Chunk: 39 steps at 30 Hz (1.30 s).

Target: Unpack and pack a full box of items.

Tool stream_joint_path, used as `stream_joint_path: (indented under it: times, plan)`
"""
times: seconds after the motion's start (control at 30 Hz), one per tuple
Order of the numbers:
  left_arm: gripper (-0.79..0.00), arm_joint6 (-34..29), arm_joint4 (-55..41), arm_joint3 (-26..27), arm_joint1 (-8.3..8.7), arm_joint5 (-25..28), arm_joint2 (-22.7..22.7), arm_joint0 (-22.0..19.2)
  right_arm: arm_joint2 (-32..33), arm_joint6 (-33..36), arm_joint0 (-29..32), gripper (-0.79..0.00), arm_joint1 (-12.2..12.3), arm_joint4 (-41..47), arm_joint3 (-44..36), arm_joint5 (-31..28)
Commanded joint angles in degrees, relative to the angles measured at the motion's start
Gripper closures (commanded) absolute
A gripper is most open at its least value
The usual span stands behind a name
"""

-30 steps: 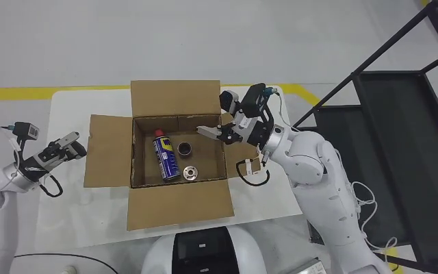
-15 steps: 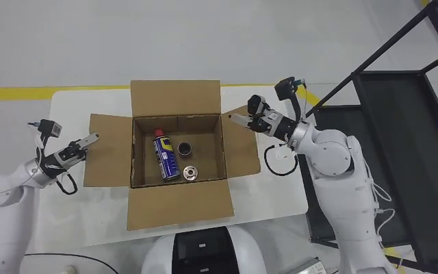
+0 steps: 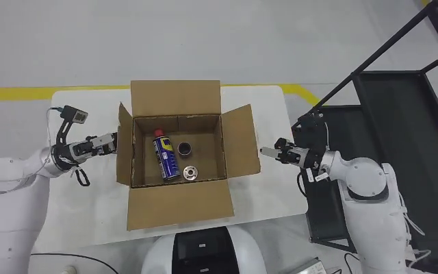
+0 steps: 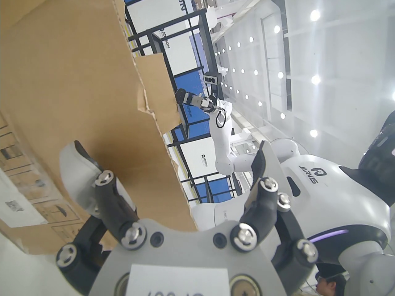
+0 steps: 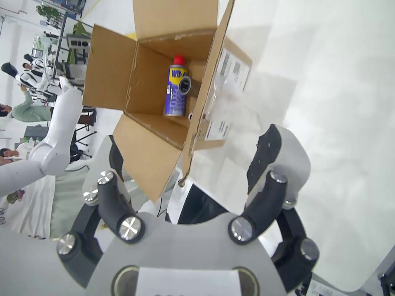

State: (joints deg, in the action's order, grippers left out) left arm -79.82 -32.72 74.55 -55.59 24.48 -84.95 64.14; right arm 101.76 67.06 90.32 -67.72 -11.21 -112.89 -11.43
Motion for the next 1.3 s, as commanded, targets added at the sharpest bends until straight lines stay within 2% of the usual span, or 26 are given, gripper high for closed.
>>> stream_joint_path:
  times: [0.0,0.13,0.3,0.43,0.63,0.97,1.13,1.27]
  plan:
    - [-0.785,-0.11,0.55,-0.84,-0.27,-0.14,2.2,-1.19,0.11,1.62,1.68,-0.785,0.18,2.49,-1.36,0.22]
    - [-0.785,-0.15,1.54,-3.51,-0.9,-0.18,6.28,-3.48,-1.61,1.61,2.98,-0.785,0.37,4.12,-2.25,0.41]
    - [-0.785,0.67,2.71,-6.75,-1.44,0.64,9.56,-5.76,-6.63,-2.22,0.57,-0.785,0.39,1.53,1.27,0.09]
    - [-0.785,1.41,2.38,-8.47,-1.18,1.39,8.82,-6.17,-10.54,-3.66,-2.27,-0.785,0.38,1.64,2.32,-0.69]
    - [-0.785,1.46,2.3,-8.57,-1.14,1.44,8.64,-6.15,-15.95,-4.14,-5.7,-0.785,0.15,9.5,1.25,-1.76]
    - [-0.785,1.46,2.3,-8.57,-1.14,1.44,8.64,-6.15,-28.68,-1.91,-14.97,-0.785,-0.27,4.31,9.36,-5.05]
    - [-0.785,1.46,2.3,-8.57,-1.14,1.44,8.64,-6.15,-30.39,-2.38,-17.37,-0.785,-0.15,2.5,12.0,-5.28]
    - [-0.785,1.46,2.3,-8.57,-1.14,1.44,8.64,-6.15,-27.7,-3.21,-16.78,-0.785,0.41,4.12,10.88,-4.97]
